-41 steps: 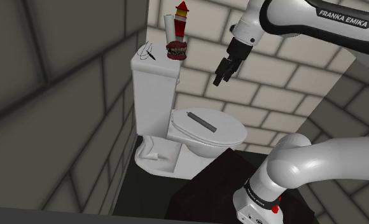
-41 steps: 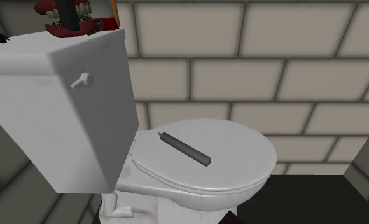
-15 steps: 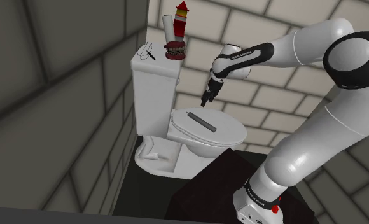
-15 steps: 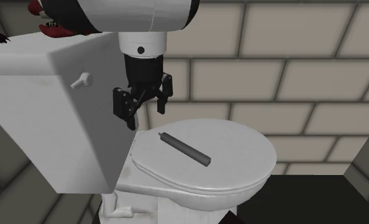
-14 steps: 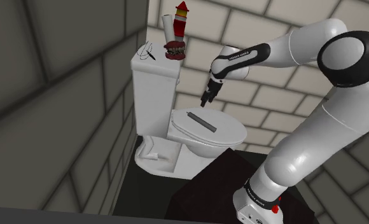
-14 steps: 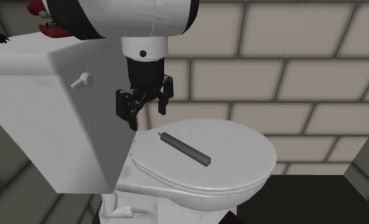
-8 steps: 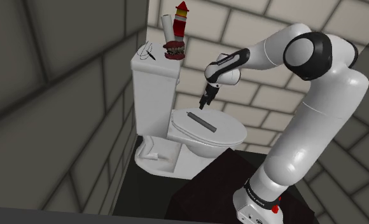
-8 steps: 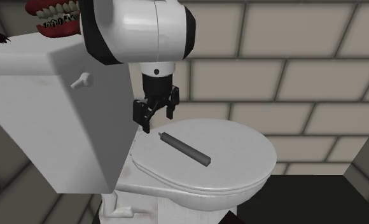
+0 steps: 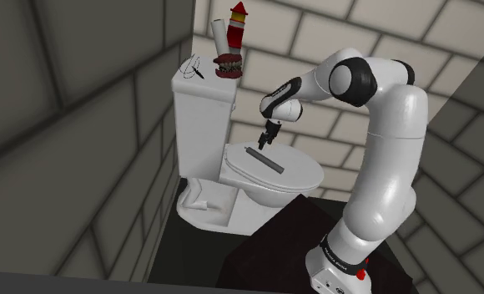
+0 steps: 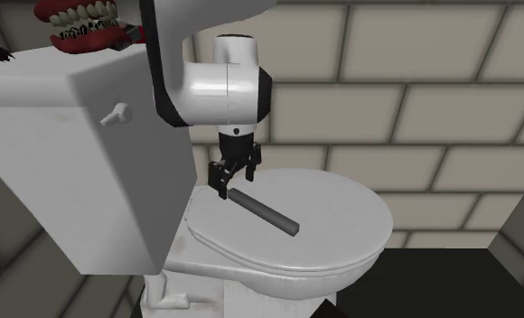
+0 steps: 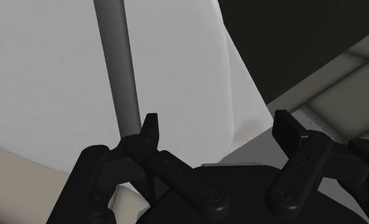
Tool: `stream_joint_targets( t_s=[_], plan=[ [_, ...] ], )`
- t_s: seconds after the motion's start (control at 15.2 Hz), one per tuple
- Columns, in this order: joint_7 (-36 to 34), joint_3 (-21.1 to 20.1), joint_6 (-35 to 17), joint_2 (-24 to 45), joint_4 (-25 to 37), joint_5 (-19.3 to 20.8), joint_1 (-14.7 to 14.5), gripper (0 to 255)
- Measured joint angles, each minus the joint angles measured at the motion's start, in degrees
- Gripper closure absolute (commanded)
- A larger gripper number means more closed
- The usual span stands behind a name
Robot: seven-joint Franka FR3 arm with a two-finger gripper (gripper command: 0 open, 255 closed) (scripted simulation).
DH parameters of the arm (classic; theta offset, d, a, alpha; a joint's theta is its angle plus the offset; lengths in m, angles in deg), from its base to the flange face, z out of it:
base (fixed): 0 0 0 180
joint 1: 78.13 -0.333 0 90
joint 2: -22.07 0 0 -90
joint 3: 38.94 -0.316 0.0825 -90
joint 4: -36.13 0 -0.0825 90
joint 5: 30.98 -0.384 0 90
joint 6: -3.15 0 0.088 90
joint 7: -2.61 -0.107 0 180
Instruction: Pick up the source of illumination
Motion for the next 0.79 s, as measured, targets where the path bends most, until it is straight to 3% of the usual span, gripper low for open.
stream_joint_targets(
  t_s=[0.33, 0.79],
  plan=[
    [3.3, -1.5, 0.0, 10.6, 9.6, -2.7, 4.0, 0],
    [5.4, -3.1, 3.5, 27.0, 28.6, -4.0, 9.7, 0]
  ],
)
